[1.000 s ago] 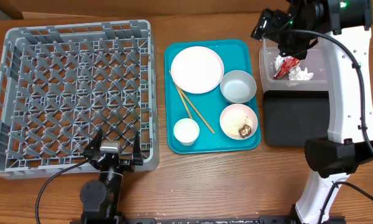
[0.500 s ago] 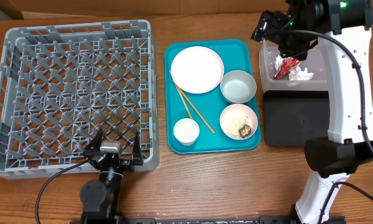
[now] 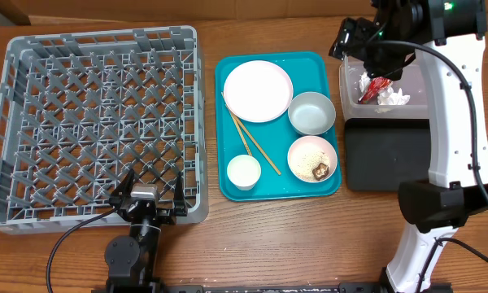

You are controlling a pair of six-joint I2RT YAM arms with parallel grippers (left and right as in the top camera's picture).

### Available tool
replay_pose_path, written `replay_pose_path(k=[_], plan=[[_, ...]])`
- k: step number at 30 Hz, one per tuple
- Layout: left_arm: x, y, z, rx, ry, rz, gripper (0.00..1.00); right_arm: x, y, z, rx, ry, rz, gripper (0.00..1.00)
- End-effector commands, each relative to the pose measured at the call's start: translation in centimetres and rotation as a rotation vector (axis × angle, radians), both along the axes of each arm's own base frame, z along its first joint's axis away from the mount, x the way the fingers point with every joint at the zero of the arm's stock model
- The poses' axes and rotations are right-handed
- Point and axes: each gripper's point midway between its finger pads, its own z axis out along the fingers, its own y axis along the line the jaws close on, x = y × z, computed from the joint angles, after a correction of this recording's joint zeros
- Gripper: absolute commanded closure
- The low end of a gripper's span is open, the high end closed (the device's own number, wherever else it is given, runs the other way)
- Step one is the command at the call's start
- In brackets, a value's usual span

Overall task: Sort waste into correct bins and load items into the dishwasher
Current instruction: 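Reach the right gripper to the pink rice bowl and grip its rim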

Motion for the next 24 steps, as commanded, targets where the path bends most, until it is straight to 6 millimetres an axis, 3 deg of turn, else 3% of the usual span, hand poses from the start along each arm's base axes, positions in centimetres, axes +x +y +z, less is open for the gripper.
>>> replay_pose_path(k=[1,7,16,20,24], plan=[[0.0,0.2,-0.1,0.008,0.000,0.006,0.00,-0.6,1.2,0.9,-0.001,-0.027,0.046,0.16],[0.0,0.2,-0.1,0.008,0.000,0.006,0.00,-1.4,3.2,0.8,-0.001,-0.017,0.091,0.25],[0.0,0.2,-0.1,0.008,0.001,0.006,0.00,-3.8,8.9,0.1,-0.068,-0.005,0.170,0.32],[0.0,0.2,-0.1,0.008,0.001,0.006,0.00,-5.2,10.8,-1.1,-0.072,0.040,0.194,0.32],[0.0,0.2,-0.1,0.008,0.001,0.005,0.00,-6.3,11.4,-3.3,-0.108,0.117,0.181,0.32]])
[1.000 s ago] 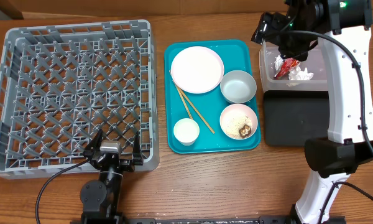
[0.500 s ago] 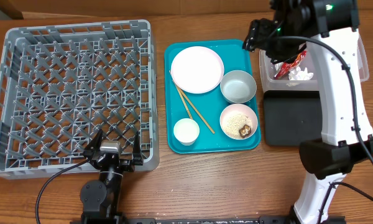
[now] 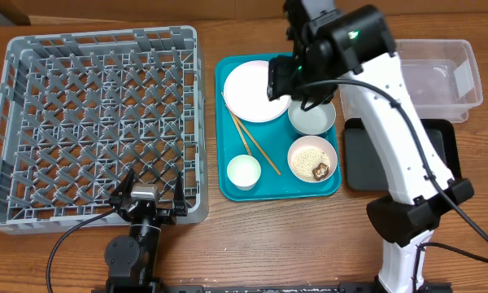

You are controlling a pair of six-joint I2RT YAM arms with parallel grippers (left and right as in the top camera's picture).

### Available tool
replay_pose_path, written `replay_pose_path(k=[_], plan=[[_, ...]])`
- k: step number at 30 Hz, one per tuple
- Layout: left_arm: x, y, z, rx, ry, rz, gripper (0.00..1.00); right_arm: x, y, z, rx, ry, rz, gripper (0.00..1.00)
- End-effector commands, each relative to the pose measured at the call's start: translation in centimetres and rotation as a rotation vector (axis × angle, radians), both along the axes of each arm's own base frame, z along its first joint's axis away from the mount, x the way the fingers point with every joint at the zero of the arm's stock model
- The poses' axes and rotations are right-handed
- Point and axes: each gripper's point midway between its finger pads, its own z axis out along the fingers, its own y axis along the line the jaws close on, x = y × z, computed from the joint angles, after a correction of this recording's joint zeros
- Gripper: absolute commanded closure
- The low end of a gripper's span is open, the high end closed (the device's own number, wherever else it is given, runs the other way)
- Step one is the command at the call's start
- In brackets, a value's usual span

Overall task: Sort waste into correct bins and load items into the dishwasher
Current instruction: 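Reach the right gripper to the pink rice bowl and grip its rim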

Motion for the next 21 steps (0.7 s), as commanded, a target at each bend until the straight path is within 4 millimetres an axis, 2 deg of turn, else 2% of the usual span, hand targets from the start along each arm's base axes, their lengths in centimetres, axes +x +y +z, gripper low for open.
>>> replay_pose_path(k=[1,6,10,14,17,21], plan=[[0.0,0.2,-0.1,0.008,0.001,0.006,0.00,-0.8,-0.5,-1.8,-0.070,0.046,-0.048,0.32],[0.0,0.2,-0.1,0.008,0.001,0.006,0.00,-2.2,-1.6,-6.3,-0.210,0.138,-0.081,0.33],[0.0,0.2,-0.1,0.008,0.001,0.006,0.00,-2.9,-1.5,-9.7,-0.257,0.186,-0.086,0.43],[0.0,0.2,-0.1,0.008,0.001,0.006,0.00,-3.0,-1.7,-12.6,-0.272,0.208,-0.122,0.45],[0.0,0.2,-0.1,0.008,0.001,0.006,0.00,-3.0,-1.7,-14.1,-0.274,0.213,-0.129,0.46],[0.0,0.2,-0.1,0.008,0.001,0.006,0.00,-3.0,-1.6,-15.0,-0.272,0.215,-0.128,0.49]])
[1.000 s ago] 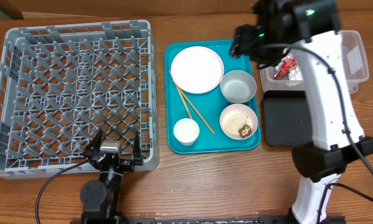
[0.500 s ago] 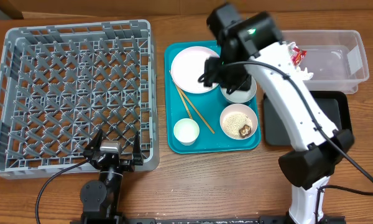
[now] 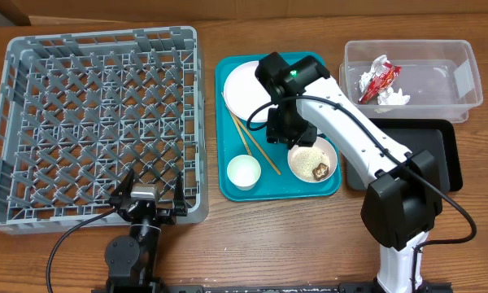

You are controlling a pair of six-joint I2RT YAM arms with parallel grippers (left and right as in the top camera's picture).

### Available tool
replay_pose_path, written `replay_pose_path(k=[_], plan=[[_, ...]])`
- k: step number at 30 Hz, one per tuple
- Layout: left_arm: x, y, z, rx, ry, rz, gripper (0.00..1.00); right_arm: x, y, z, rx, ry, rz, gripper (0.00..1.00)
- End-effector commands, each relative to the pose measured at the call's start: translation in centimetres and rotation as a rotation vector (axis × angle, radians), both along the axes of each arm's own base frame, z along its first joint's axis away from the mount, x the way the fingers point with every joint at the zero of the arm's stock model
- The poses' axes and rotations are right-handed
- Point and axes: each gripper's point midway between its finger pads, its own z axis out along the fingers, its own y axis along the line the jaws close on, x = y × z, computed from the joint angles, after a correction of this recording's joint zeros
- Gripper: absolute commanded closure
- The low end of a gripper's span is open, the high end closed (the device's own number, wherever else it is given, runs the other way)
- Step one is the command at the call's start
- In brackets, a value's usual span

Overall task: Sort waste into correct bins and load items into the dishwasher
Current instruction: 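Reach the right gripper to the pink rice bowl and grip its rim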

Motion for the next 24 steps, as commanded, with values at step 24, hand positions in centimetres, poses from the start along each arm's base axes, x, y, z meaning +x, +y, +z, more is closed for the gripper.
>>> replay_pose_path(k=[24], plan=[[0.0,0.2,-0.1,0.008,0.001,0.006,0.00,-1.0,-1.6,-7.3,-0.056,-0.015,-0.074,0.77]])
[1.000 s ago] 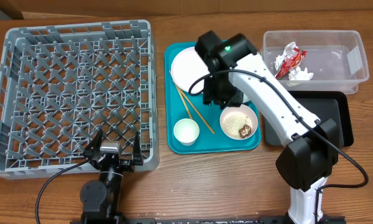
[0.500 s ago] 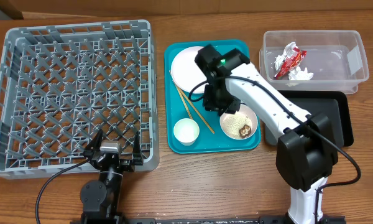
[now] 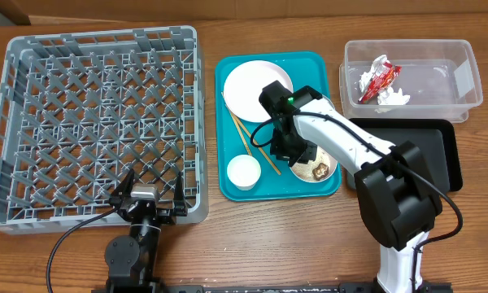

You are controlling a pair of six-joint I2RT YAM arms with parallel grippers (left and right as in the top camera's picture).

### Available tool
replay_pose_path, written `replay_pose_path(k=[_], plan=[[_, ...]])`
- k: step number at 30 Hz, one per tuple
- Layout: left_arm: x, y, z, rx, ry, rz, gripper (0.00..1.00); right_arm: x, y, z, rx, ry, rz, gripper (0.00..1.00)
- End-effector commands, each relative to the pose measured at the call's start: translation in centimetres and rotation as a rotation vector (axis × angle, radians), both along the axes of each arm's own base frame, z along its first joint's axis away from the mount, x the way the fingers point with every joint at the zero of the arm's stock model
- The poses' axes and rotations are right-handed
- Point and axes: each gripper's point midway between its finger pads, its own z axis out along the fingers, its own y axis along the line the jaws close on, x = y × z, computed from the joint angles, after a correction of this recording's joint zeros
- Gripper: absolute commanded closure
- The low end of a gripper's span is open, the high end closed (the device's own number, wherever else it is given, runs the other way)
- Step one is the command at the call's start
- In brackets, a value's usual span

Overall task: Sort waste into correct bins and load items into the dishwasher
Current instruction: 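Reach the right gripper to the pink rice bowl and grip its rim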

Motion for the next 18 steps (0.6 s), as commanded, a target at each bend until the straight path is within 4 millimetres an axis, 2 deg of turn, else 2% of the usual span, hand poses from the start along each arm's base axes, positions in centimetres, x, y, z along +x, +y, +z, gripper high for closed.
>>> replay_pose_path(k=[1,5,12,14,18], plan=[[0.0,0.2,-0.1,0.008,0.001,0.006,0.00,0.0,-0.1,0.2,-0.007,-0.015,-0.010,0.80],[0.0,0.2,-0.1,0.008,0.001,0.006,0.00,-0.1,-0.1,0.2,-0.005,-0.010,-0.010,0.96],[0.0,0.2,-0.1,0.008,0.001,0.006,0.00,-0.8,0.4,0.8,0.023,0.030,-0.011,0.96],[0.0,0.2,-0.1,0.008,0.001,0.006,0.00,-1.0,0.6,1.8,0.036,0.046,-0.008,0.96],[0.0,0.2,-0.1,0.008,0.001,0.006,0.00,-0.8,0.8,6.0,0.055,0.015,0.003,0.96]])
